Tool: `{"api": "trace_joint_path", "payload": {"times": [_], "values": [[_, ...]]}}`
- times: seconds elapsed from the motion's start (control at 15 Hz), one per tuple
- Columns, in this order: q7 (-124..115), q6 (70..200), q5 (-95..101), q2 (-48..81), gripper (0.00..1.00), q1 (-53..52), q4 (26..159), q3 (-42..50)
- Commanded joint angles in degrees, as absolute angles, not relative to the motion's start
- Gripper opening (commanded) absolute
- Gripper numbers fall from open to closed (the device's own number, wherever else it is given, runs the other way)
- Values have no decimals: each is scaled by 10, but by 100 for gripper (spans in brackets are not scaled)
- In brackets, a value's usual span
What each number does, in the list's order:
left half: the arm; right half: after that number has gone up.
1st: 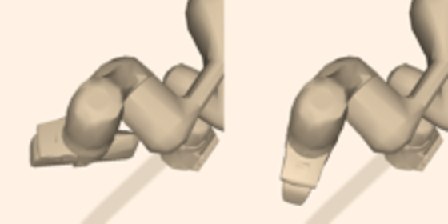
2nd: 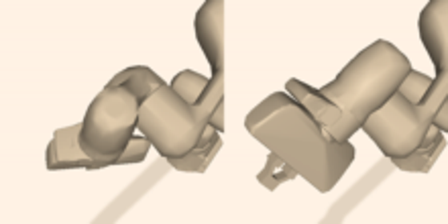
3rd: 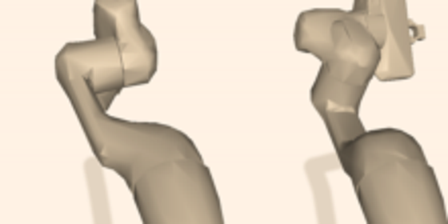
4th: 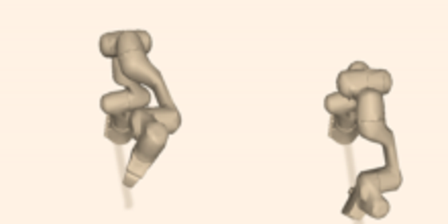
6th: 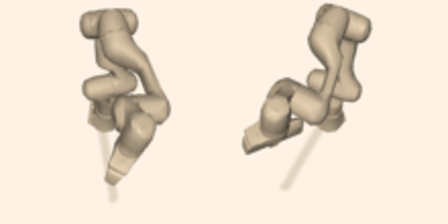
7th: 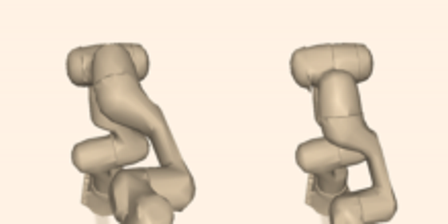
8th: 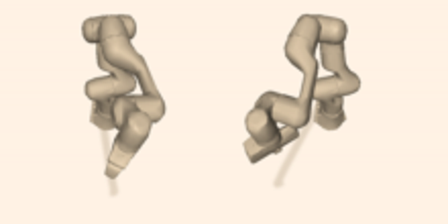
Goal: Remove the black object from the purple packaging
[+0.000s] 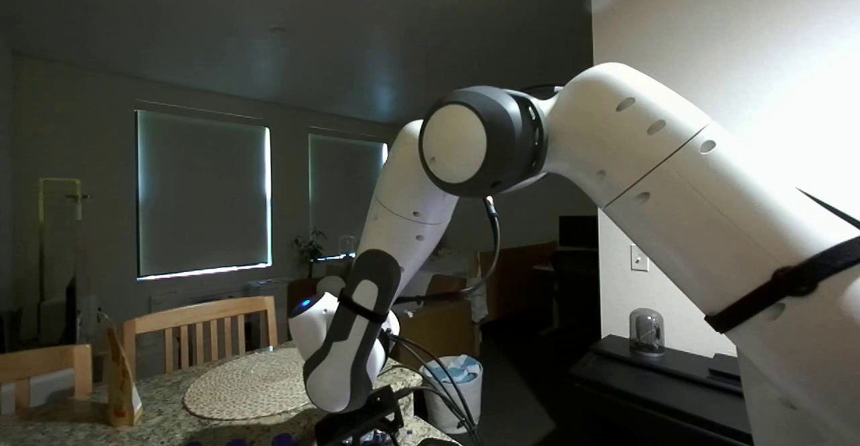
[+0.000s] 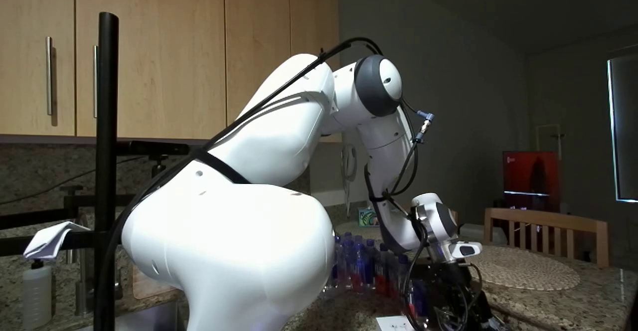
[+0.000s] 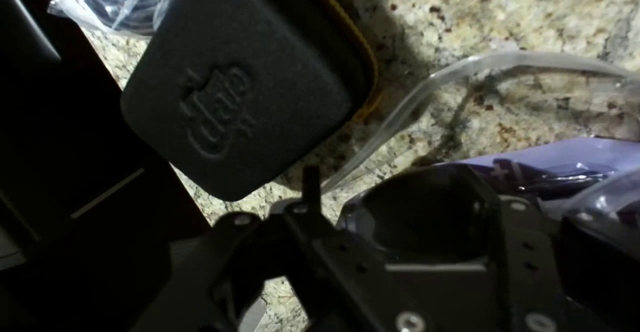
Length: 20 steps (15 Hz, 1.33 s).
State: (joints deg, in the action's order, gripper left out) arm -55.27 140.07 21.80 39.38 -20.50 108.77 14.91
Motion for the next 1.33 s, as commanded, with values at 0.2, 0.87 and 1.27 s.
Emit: {"api": "trace_joint_path", "payload": {"times": [0.2, 0.87, 1.27], "values": [[-592, 1419, 258, 384, 100, -209, 1099, 155], [-567, 1411, 246, 442, 100, -191, 1071, 140], [-594, 1430, 265, 458, 100, -216, 1057, 154]]}}
